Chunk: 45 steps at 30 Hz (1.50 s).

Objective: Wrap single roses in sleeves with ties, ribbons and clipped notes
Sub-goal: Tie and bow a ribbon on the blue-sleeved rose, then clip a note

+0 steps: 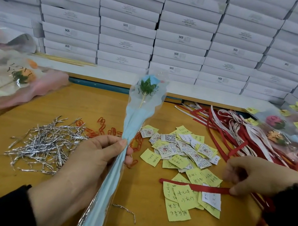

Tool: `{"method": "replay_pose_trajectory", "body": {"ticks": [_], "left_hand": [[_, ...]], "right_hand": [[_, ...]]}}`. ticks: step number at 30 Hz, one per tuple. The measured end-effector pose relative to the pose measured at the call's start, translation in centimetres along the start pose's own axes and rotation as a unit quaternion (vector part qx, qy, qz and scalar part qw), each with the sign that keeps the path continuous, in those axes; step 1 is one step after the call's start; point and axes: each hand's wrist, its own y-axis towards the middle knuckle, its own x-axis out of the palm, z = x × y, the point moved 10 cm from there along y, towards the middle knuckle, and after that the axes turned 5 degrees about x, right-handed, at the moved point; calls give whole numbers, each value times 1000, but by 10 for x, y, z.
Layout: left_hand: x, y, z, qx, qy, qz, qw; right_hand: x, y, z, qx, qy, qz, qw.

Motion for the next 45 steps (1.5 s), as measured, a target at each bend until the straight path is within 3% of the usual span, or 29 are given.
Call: {"method": "replay_pose_trajectory", "body": {"ticks": [7, 12, 17, 21, 26, 28, 30, 34, 36, 40, 45], "left_hand": [[0, 0, -1, -4, 5, 0, 1000], [0, 0, -1, -6, 5, -2, 1000], [1, -1, 0, -3, 5, -4, 1000], [2, -2, 1, -2, 8, -7, 1000], [3, -2, 1, 2, 9, -11, 1000], [2, -1, 1, 4, 13, -10, 1000], [4, -2, 2, 10, 14, -18, 1000], [10, -3, 5, 25, 6, -34, 999], [12, -4, 5, 25, 6, -39, 999], [16, -4, 6, 29, 2, -52, 998], [30, -6, 3, 29, 16, -100, 994]], "right_hand": [[-4, 0, -4, -5, -11, 40, 999], [-30, -5, -9, -33, 84, 145, 985], [-54, -16, -13, -62, 178, 272, 944], [-77, -33, -7, -73, 197, 420, 883], [-97, -72, 8, -136, 283, 609, 728], [-99, -81, 8, -148, 272, 639, 704], [-96, -78, -6, -160, 238, 617, 733], [-74, -58, -60, -226, 125, 488, 834], [-64, -52, -76, -239, 99, 444, 858], [-52, -57, -100, -280, 107, 391, 870], [-35, -71, -140, -355, 107, 358, 857]]}}
